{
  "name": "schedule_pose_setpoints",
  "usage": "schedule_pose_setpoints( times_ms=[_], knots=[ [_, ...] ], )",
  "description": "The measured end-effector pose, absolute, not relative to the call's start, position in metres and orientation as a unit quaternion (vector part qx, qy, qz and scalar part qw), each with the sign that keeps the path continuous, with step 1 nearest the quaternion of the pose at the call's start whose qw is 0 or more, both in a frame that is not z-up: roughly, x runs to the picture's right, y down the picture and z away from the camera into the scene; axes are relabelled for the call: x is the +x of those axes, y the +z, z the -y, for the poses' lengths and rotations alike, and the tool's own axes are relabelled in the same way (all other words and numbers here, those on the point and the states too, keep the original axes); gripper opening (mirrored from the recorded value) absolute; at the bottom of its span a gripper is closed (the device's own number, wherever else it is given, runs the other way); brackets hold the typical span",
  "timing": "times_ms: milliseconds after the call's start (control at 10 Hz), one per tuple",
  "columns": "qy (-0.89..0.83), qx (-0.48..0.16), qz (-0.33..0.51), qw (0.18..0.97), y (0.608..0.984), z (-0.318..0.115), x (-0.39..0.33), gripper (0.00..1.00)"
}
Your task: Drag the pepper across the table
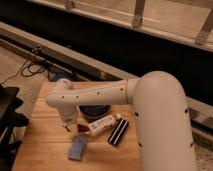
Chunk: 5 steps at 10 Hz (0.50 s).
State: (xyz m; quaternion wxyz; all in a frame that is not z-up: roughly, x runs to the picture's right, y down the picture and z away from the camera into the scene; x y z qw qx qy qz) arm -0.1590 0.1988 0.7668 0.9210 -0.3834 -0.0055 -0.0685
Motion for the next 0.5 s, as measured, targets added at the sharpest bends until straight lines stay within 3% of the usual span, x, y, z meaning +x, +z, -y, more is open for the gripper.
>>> schedule_pose_setpoints(
  times_ms=[500],
  knots=[
    [-0.025,-0.411,-0.032,0.911,0.783,-0.195,-0.125,0.0]
  ],
)
